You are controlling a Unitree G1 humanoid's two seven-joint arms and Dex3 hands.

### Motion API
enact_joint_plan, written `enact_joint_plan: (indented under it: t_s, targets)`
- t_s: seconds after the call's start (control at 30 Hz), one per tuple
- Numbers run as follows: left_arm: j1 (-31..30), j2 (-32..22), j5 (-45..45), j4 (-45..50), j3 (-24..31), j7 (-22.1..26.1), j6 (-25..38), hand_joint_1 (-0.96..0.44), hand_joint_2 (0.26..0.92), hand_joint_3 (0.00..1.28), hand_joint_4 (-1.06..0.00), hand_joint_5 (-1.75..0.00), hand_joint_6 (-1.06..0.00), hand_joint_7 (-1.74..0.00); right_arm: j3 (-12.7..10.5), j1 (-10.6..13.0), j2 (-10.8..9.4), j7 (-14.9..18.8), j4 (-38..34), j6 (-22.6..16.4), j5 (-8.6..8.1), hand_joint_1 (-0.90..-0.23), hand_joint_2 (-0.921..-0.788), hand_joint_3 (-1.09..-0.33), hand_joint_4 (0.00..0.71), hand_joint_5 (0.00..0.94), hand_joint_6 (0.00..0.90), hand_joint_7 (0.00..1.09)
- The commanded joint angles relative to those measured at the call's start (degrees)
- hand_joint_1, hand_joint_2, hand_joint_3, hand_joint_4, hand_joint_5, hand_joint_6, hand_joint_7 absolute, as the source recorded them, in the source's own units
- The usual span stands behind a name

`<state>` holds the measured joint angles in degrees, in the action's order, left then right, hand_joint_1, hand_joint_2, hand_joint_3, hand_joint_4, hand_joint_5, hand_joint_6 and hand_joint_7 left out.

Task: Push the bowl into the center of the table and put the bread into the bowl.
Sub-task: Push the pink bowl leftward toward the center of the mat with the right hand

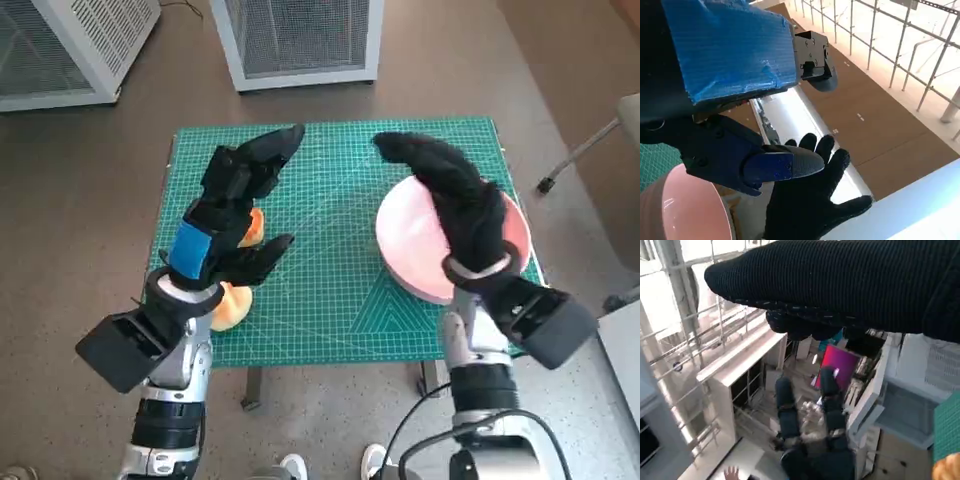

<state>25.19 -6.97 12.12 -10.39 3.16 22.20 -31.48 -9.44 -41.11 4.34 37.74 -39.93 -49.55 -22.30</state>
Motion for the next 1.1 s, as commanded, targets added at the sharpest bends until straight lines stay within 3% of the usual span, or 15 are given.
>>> enact_joint_plan:
  t_s: [0.03,0.23,0.4,0.73,1.1]
  targets:
    - [-0.9,0.0,0.6,1.2,0.1,-0.2,0.6,-0.52,0.921,0.43,-0.28,-0.03,0.00,-0.74,-4.3,-1.5,3.3,-2.5,-6.8,-1.4,-0.22,-0.600,-0.921,-0.716,0.310,0.020,0.006,0.68]
    - [-1.2,0.3,0.6,1.4,0.2,-0.6,0.7,-0.51,0.921,0.43,-0.27,-0.03,0.00,-0.75,-8.3,-5.0,7.7,-11.3,-18.1,-4.4,3.97,-0.593,-0.921,-0.703,0.314,0.015,0.020,0.65]
    - [-1.6,0.7,0.7,1.1,0.2,-0.6,0.6,-0.51,0.921,0.44,-0.27,-0.03,0.00,-0.75,-10.3,-6.9,10.3,-17.9,-25.1,-3.0,5.50,-0.564,-0.921,-0.728,0.312,0.009,0.027,0.62]
    - [-2.5,0.9,1.1,1.2,0.6,-0.8,0.2,-0.49,0.921,0.44,-0.29,-0.04,0.00,-0.76,-14.6,-7.3,12.7,-21.4,-32.4,7.3,3.62,-0.508,-0.921,-0.773,0.309,0.004,0.037,0.60]
    - [-3.6,0.6,2.2,2.0,0.7,-0.3,0.6,-0.48,0.921,0.43,-0.28,-0.04,0.00,-0.75,-17.8,-5.7,12.2,-22.7,-34.7,15.9,3.35,-0.468,-0.921,-0.762,0.311,0.002,0.060,0.54]
